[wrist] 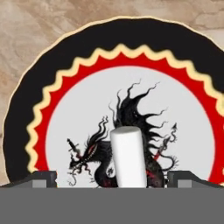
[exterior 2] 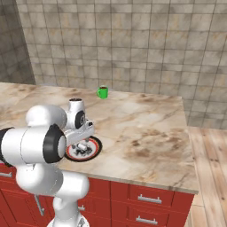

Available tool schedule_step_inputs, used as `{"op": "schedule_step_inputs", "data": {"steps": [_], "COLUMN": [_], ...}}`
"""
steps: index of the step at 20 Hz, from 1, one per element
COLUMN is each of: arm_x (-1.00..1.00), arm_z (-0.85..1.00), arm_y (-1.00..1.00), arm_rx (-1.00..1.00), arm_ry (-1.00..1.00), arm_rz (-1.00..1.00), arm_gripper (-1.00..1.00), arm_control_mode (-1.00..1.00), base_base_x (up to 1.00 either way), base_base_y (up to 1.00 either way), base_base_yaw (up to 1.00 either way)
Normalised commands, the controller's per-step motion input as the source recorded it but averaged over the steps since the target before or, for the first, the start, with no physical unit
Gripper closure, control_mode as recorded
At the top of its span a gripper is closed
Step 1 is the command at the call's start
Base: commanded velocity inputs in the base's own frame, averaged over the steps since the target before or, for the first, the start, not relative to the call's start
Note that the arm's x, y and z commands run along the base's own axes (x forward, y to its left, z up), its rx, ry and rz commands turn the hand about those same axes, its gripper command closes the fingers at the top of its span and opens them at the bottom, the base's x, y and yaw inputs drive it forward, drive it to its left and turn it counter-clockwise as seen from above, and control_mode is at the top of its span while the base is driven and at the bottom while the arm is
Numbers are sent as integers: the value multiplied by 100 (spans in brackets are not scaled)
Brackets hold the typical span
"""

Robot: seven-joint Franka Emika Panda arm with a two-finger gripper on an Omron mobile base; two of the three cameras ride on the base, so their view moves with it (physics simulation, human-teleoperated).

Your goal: Pick up the marshmallow and place it in the cup of hot chocolate on the dining counter.

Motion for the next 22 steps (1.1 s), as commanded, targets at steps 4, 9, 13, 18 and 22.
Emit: {"op": "schedule_step_inputs", "data": {"steps": [4, 9, 13, 18, 22], "arm_x": [4, 0, 4, 8, 2], "arm_z": [-21, -21, -17, -19, -21], "arm_y": [0, 0, 0, 0, 0], "arm_rx": [0, 0, 0, 0, 0], "arm_ry": [0, 0, 0, 2, 0], "arm_rz": [0, 0, 0, 0, 0], "arm_gripper": [-100, -100, -100, -100, -100], "arm_control_mode": [-100, -100, -100, -100, -100], "base_base_x": [0, 0, 0, 0, 0], "base_base_y": [0, 0, 0, 0, 0], "base_base_yaw": [0, 0, 0, 0, 0]}}
